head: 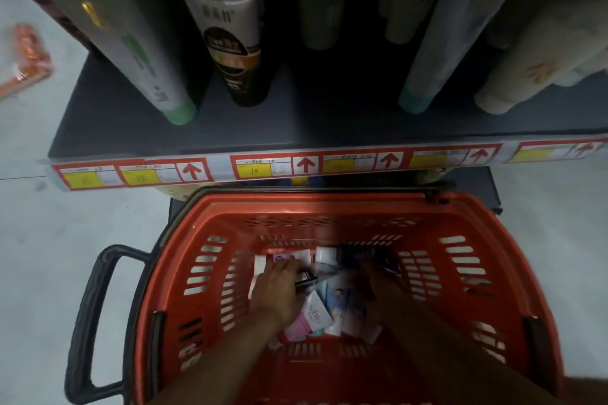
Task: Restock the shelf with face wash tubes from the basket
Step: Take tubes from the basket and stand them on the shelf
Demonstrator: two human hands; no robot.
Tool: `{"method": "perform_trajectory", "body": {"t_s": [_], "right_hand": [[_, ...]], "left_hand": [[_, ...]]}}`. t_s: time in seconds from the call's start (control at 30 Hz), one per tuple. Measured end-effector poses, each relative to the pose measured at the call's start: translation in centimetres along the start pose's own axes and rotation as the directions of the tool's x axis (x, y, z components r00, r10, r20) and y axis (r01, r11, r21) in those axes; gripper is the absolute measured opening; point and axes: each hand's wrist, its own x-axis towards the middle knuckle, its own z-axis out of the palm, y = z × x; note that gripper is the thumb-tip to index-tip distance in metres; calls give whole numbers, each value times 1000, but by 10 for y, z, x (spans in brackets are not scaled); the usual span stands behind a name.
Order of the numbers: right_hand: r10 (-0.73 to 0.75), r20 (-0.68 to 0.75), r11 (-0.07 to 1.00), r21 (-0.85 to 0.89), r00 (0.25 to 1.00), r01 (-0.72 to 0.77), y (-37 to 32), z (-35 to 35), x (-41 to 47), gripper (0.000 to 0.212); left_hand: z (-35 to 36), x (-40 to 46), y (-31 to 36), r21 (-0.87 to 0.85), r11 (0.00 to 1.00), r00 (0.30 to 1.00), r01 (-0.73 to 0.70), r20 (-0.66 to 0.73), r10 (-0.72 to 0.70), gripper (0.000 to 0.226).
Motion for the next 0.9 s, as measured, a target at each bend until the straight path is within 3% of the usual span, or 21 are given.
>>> {"method": "perform_trajectory", "body": {"t_s": [0.13,0.23,0.43,0.57,0.77,0.9], "right_hand": [[65,-33,991,117,997,-61,2,10,18,28],[45,-55,991,126,997,-38,7,10,30,26],[70,-70,991,120,995,-62,3,13,36,33],[42,-157,995,91,987,-28,4,6,33,33],[62,-179,998,8,982,-62,7,-1,13,35],[128,-17,986,-103,992,-129,10,-12,-15,30]], "left_hand": [[9,9,3,147,989,999,-20,-29,24,49],[12,13,3,220,975,1000,-9,-19,14,53],[6,8,0,85,996,999,37,-25,-35,47],[-2,1,-2,47,993,994,106,18,-107,50],[-21,-16,-1,-282,927,966,248,146,-214,63],[-29,-32,2,-564,730,918,386,315,-243,47]]}}
